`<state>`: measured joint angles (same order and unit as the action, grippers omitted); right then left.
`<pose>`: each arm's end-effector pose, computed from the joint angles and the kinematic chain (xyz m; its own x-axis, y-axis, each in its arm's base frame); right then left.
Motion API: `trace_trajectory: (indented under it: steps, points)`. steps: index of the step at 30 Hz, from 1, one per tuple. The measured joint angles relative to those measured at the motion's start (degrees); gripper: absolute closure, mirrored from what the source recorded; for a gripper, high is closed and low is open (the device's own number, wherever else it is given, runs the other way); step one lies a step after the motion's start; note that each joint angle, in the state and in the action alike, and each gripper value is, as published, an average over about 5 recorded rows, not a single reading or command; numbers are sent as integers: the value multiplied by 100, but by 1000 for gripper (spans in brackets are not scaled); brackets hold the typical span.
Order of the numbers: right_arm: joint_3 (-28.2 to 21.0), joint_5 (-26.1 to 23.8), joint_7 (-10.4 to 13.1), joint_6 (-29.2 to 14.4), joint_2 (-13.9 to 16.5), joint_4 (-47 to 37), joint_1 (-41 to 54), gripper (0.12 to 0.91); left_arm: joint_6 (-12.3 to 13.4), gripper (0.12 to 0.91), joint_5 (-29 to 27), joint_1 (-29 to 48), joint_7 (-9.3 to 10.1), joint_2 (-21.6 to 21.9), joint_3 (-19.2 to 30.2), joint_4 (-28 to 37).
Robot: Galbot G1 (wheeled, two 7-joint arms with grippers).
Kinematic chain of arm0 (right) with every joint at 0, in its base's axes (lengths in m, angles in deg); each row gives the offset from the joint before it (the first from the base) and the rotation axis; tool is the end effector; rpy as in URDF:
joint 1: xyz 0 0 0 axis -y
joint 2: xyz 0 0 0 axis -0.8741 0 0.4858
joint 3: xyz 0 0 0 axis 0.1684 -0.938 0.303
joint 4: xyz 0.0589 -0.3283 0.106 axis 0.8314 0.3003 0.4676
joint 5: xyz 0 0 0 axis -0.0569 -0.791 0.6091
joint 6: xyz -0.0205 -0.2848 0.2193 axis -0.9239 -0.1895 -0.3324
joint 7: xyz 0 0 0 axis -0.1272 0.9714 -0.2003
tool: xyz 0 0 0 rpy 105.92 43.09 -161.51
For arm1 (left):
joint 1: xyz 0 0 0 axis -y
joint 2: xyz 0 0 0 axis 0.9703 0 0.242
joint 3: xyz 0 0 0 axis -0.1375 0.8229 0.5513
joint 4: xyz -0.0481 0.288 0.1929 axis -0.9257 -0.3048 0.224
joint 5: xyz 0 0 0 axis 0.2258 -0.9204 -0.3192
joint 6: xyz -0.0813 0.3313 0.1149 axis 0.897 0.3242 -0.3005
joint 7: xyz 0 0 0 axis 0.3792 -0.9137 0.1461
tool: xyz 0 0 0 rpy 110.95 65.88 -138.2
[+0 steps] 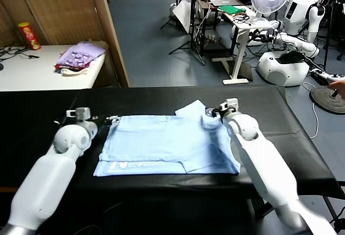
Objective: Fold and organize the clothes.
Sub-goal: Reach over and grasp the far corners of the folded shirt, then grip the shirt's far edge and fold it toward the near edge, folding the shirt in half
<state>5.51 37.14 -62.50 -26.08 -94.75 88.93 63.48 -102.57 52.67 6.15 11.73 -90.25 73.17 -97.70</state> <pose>0.5385 -0.0031 -0.2588 -0.8255 -0.1580 0.5418 -0.2070 0.9779 -0.0302 0.4543 0.1453 -0.2407 -0.7943 0.1217 0.5952 0.0661 0.9912 -0.1144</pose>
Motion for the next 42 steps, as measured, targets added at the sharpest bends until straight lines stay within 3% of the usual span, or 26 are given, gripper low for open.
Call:
trace_trajectory:
  steps: [4,12,15,20,24,30,36,42]
  points:
    - [8,5,-27,26,-60,-136,19,395,31,342,-21,110,-98,-57,68,206]
    - [97,8,-68,28,-152,-148,-59,803,164,732,-144,188,-231,-149,146,441]
    - [138,9,-76,-88,-168,-121,-108,889,239,826,-229,175,-295,-194,152,484]
    - [276,117,-63,-545,-114,97,-272,903,424,896,-365,119,-330,-251,108,495]
    - [394,310,-78,-707,31,577,-541,903,547,905,-503,8,-311,-235,-18,351]
    - [537,572,-42,-469,457,1698,-1168,903,633,905,-659,-384,-282,-81,-298,-338]
    - [656,710,50,-47,976,2748,-1835,903,561,905,-745,-1165,-263,150,-616,-1383]
    - [826,810,137,166,1344,3476,-2387,903,424,905,-1318,-2013,-284,306,-947,-2233]
